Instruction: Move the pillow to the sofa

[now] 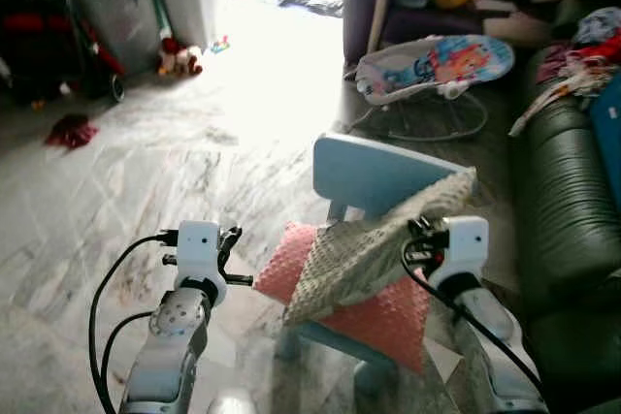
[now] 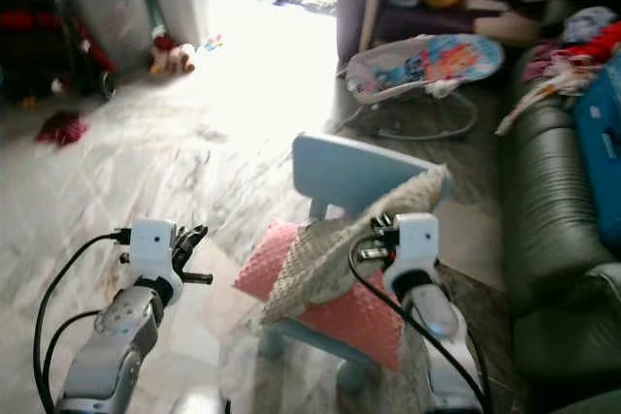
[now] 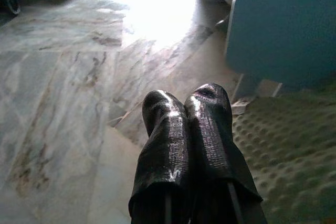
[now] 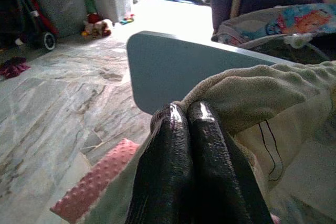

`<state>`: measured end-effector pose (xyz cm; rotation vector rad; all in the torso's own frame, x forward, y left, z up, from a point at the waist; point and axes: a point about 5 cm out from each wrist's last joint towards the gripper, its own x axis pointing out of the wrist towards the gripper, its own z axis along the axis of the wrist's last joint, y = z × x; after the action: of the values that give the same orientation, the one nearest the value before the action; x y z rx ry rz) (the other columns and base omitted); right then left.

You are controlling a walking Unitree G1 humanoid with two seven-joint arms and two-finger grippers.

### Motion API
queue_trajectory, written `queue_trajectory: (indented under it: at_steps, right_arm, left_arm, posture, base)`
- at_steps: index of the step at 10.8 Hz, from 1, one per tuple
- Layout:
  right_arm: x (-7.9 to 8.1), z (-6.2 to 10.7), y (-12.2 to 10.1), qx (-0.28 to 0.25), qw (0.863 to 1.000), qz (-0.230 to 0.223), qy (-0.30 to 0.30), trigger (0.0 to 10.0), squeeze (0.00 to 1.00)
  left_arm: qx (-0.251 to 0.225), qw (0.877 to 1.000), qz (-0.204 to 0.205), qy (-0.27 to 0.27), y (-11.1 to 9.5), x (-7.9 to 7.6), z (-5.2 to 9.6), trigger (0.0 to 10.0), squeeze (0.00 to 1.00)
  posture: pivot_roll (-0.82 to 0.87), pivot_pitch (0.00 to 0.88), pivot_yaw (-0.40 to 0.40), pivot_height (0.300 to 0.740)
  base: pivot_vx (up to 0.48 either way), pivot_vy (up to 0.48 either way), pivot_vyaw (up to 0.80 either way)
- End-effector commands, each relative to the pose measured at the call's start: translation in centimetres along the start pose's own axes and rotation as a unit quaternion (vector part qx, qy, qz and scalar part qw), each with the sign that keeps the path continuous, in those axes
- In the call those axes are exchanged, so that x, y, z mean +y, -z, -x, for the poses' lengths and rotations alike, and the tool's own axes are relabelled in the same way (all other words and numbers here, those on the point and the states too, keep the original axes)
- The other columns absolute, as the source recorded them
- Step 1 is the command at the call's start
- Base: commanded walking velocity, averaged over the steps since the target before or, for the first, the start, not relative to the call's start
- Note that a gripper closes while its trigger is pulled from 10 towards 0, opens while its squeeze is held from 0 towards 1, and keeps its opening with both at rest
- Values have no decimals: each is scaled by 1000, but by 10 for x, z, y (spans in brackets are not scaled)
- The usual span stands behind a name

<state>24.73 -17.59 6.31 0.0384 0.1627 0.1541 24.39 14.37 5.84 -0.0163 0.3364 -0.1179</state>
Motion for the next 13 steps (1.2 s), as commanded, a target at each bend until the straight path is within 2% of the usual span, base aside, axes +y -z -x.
queue_trajectory:
  at_steps: [1,4,9,13]
  right_arm:
    - [0,0,-10,-24,1000,2,2,10000,0]
    - [-2,-4,-16,-32,999,12,9,10000,0]
    - [-7,0,-13,-25,999,17,19,10000,0]
    - [-10,0,-14,-24,999,17,25,10000,0]
  left_arm:
    - [-11,1000,2,8,-3,-3,1,10000,0]
    - [-17,1000,11,20,-10,-11,-5,10000,0]
    - [-18,999,23,23,-9,-13,-5,10000,0]
    - [-16,999,27,26,-10,-14,-6,10000,0]
  posture:
    - [11,0,-32,740]
    - [-4,0,-23,740]
    - [-11,0,-29,740]
    - [-16,0,-27,740]
  base:
    - [0,0,0]
    - [0,0,0]
    - [0,0,0]
    - [-330,0,0]
